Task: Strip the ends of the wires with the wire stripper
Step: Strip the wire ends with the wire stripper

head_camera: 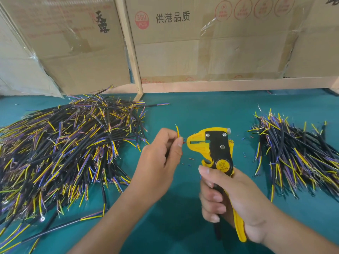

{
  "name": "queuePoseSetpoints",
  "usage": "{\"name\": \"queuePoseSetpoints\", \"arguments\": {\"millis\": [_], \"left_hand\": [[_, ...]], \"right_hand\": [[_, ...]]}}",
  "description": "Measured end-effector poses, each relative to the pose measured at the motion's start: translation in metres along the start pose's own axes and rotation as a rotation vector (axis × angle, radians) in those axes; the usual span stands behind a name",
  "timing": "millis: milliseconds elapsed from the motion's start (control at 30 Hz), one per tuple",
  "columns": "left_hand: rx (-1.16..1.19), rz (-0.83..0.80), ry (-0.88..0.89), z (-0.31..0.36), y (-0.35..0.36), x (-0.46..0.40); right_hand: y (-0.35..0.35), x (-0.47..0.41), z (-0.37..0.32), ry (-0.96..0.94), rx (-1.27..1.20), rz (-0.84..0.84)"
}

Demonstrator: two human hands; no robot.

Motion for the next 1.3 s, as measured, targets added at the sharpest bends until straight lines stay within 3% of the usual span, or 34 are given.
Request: {"name": "queuePoseSetpoints", "arguments": {"millis": [400,600,1300], "left_hand": [[-0.120,0.047,0.052,0.000,-0.012,-0.004],[-0.167,0.028,0.084,0.003,-0.013,-0.003],[-0.240,0.026,0.101,0.004,-0.011,-0.004]], "right_hand": [[-0.013,-0.003,-0.007,0.004,-0.030,0.058],[-0.009,-0.004,-0.003,0.011,-0.080,-0.074],[-0.004,-0.001,-0.001,0.004,-0.115,-0.222]]}}
Point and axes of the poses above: each hand's wrist, its own x-axis away from the middle knuckle, its own y-axis out of the palm, z = x × y, the point moved 2 cm from there along -x, towards the middle knuckle, and after that the axes turned 13 degrees about x, right-handed, at the moved point
